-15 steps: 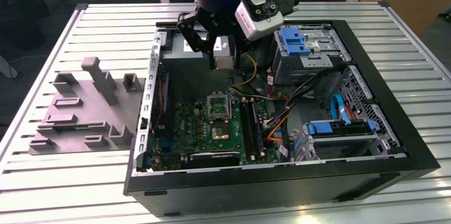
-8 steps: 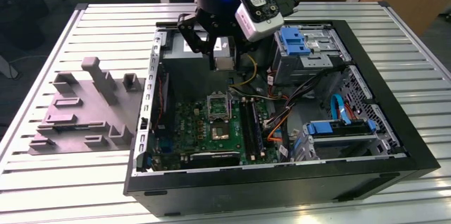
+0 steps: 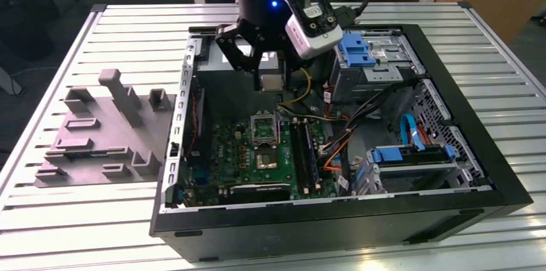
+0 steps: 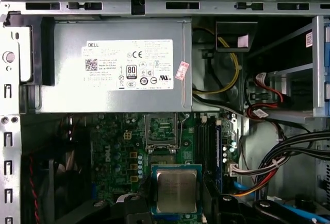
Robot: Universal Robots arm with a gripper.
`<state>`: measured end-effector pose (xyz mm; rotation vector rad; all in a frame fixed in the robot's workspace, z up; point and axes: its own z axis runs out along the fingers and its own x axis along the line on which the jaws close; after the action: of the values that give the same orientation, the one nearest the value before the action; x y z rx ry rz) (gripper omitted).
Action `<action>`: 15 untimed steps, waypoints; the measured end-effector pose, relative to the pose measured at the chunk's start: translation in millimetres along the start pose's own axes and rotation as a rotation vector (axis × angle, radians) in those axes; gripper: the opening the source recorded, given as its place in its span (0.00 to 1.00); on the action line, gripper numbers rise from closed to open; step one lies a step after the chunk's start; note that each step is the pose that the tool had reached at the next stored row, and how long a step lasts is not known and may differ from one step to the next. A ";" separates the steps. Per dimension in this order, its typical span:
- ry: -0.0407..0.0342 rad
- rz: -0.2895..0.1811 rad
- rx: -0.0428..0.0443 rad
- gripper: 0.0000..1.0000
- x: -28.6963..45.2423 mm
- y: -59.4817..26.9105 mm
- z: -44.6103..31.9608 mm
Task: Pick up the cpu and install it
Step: 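Place the cpu into insertion slot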
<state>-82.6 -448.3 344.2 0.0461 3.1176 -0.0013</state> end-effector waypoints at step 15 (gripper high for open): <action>0.0013 0.000 0.0001 0.47 0.5 -4.0 26.1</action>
<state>-82.6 -452.3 318.1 0.0463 3.1189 -0.0014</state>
